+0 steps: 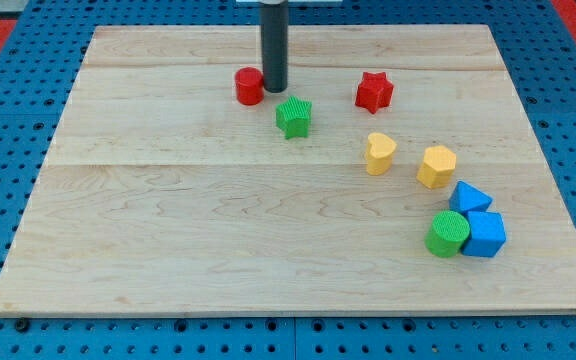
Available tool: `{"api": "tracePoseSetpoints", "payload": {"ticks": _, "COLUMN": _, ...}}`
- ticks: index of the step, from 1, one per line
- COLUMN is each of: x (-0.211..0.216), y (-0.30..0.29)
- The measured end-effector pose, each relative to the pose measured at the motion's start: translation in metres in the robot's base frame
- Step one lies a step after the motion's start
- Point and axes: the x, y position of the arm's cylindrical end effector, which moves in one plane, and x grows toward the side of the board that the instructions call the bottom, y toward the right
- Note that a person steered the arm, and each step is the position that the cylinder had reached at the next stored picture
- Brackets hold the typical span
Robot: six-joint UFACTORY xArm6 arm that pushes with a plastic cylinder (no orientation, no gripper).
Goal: Bring the green star at the left side of the yellow heart
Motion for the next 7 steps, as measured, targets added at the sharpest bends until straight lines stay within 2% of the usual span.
{"api": "tracePoseSetpoints", "payload": {"ticks": 2, "x": 0.035, "y": 0.008}}
{"api": "tracePoseSetpoints", "payload": {"ticks": 5, "x": 0.061, "y": 0.103}}
{"api": "tracePoseSetpoints", "payload": {"ticks": 6, "x": 0.09, "y": 0.108}}
{"api": "tracePoseSetpoints", "payload": {"ticks": 7, "x": 0.087, "y": 0.09}}
